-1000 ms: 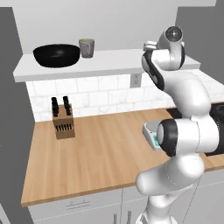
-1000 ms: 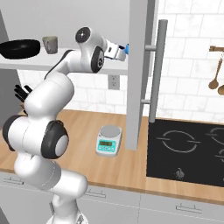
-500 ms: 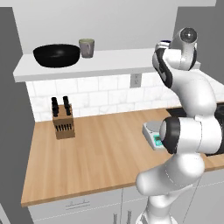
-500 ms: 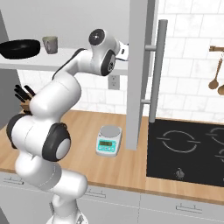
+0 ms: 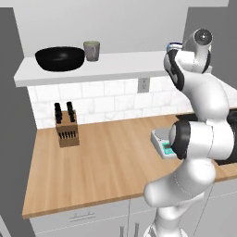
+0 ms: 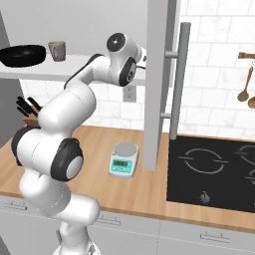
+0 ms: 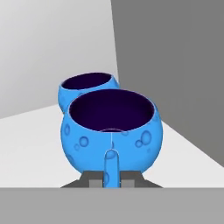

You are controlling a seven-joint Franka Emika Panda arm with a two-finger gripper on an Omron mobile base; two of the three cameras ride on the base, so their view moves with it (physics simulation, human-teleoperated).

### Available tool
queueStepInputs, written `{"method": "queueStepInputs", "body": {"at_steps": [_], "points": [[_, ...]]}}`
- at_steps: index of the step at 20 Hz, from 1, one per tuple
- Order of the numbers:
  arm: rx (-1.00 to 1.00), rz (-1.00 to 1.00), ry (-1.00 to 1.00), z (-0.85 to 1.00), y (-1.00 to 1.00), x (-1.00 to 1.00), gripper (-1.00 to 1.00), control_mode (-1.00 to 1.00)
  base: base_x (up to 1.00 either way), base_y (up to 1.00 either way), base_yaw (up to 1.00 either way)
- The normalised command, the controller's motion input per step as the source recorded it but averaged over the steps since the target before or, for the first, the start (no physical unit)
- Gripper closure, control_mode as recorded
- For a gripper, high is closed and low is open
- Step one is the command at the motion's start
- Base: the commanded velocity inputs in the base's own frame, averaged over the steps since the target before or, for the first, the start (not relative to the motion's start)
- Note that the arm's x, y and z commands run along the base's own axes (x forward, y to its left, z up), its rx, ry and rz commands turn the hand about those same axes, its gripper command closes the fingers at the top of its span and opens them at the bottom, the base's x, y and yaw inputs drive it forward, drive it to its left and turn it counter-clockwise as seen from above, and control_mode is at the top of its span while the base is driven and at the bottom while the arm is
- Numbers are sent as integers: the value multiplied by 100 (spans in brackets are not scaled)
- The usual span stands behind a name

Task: Gather all objects into one cabinet and sort the glasses and bowls to opposite sides.

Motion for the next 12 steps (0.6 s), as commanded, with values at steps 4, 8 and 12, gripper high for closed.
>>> {"method": "queueStepInputs", "body": {"at_steps": [4,8,12], "points": [[0,0,0,0,-12,17,100,-100,0,0,0],[0,0,0,0,-3,8,100,-100,0,0,0],[0,0,0,0,0,8,100,-100,0,0,0]]}}
